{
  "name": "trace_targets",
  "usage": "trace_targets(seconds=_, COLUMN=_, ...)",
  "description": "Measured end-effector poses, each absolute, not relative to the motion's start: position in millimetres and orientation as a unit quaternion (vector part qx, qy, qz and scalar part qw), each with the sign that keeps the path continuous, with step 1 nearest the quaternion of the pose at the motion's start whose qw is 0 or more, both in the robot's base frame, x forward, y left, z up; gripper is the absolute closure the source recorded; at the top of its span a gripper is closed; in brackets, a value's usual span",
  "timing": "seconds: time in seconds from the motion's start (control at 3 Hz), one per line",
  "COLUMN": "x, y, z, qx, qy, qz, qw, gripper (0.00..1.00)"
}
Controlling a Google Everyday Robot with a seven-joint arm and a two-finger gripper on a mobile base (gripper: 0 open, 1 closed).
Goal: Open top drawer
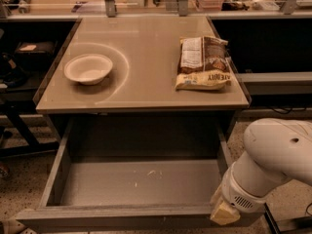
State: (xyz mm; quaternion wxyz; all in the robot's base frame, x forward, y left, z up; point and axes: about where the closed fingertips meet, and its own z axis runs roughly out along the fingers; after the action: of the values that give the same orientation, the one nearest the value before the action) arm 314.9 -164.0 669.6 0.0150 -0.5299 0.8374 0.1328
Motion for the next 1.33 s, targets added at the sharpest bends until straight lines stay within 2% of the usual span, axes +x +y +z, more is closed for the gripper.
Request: trace_targets(seconds=1.33, x=294.5, y=-164.2, z=673.2, qx=-0.516, qy=0.845, qz=0.14, qw=0.002, gripper=1.0)
